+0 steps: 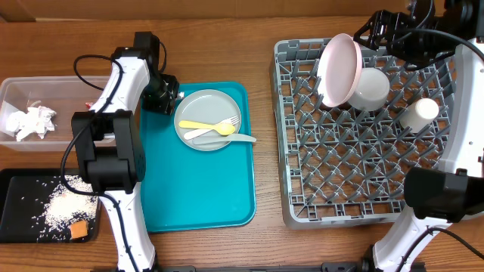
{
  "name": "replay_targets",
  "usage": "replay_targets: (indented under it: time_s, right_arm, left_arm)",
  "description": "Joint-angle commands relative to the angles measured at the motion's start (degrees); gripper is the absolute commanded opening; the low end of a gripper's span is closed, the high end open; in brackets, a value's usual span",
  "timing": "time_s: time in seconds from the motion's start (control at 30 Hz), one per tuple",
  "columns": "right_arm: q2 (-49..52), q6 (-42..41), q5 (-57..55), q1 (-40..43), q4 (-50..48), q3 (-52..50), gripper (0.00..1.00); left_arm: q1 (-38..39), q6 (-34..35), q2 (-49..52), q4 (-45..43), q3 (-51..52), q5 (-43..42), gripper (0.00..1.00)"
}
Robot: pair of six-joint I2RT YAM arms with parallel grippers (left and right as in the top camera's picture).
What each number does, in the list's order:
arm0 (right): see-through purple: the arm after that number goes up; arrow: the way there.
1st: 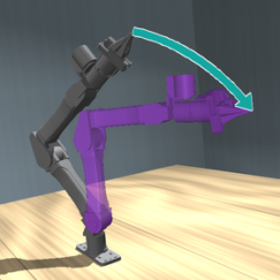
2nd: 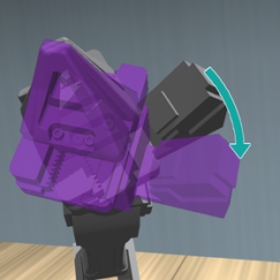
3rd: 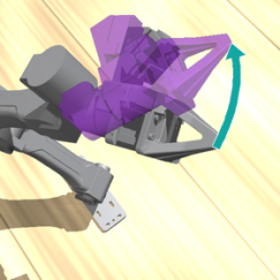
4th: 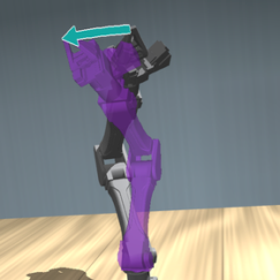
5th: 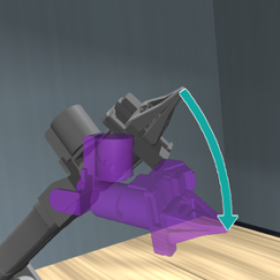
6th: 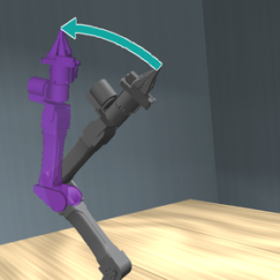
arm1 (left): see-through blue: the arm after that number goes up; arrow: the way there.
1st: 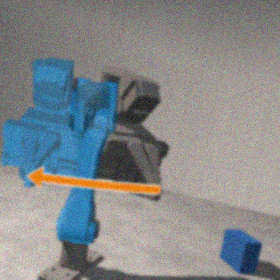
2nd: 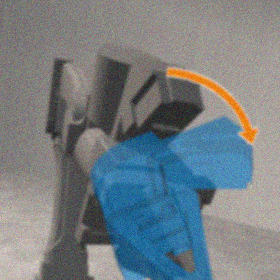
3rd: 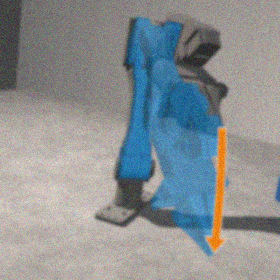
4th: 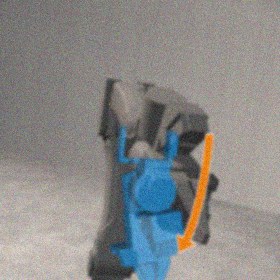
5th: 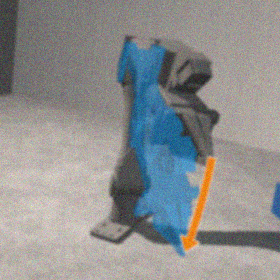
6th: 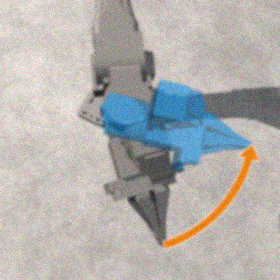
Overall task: Sort waste into correct bins and load items into the dishwasher rack
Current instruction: 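Carry the wrappers to the clear bin and release them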
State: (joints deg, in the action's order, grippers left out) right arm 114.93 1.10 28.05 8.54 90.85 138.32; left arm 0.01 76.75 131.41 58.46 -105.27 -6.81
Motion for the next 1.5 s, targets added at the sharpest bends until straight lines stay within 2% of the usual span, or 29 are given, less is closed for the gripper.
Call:
replay_targets:
  time_s: [0.0,0.07,0.27,0.37,0.4,0.43,0.73,1.0,1.27,1.3,1.33,1.37,1.4,1.43,1.47]
  right_arm:
    - [0.24,0.44,-0.20,0.15,-0.33,1.14,1.00]
    - [0.24,0.44,-0.20,0.15,-0.33,1.14,1.00]
    - [0.24,0.44,-0.20,0.15,-0.33,1.14,1.00]
    - [0.24,0.46,-0.20,0.15,-0.33,1.14,1.00]
    - [0.24,0.44,-0.20,0.15,-0.33,1.14,1.00]
    - [0.24,0.44,-0.20,0.15,-0.33,1.14,1.00]
    - [0.24,0.44,-0.20,0.15,-0.33,1.14,1.00]
    - [0.24,0.44,-0.20,0.15,-0.33,1.14,1.00]
    - [0.24,0.44,-0.20,0.15,-0.33,1.14,1.00]
    - [0.24,0.44,-0.20,0.15,-0.33,1.14,1.00]
    - [0.24,0.44,-0.20,0.15,-0.33,1.14,1.00]
    - [0.24,0.44,-0.20,0.15,-0.33,1.14,1.00]
    - [0.24,0.44,-0.20,0.15,-0.33,1.14,1.00]
    - [0.24,0.44,-0.20,0.15,-0.33,1.14,1.00]
    - [0.24,0.44,-0.20,0.15,-0.33,1.14,1.00]
  left_arm:
    - [0.46,-1.66,-0.33,-0.07,-1.20,-0.04,0.31]
    - [0.44,-3.30,-0.70,-0.07,-1.68,-0.09,0.33]
    - [0.44,-10.29,-1.36,0.55,-4.87,0.15,0.28]
    - [0.76,-12.90,-1.38,3.28,-8.98,0.22,0.22]
    - [0.90,-14.69,-1.38,4.15,-10.86,0.13,0.08]
    - [1.01,-16.70,-1.38,4.76,-12.55,-0.15,0.04]
    - [2.19,-30.99,-1.42,13.66,-31.19,0.31,0.04]
    - [-1.99,-29.07,-1.57,29.92,-43.80,15.56,0.04]
    - [-12.04,-27.85,-1.42,36.68,-44.02,17.46,0.06]
    - [-13.20,-27.87,-1.42,37.03,-44.02,17.27,0.09]
    - [-14.43,-27.87,-1.42,37.40,-43.95,16.83,0.29]
    - [-15.52,-27.91,-1.42,37.70,-43.74,16.17,0.66]
    - [-16.26,-28.00,-1.42,37.94,-43.54,15.87,0.88]
    - [-16.94,-28.48,-1.42,38.25,-43.28,15.50,1.00]
    - [-17.57,-29.66,-1.42,38.34,-42.93,15.17,1.00]
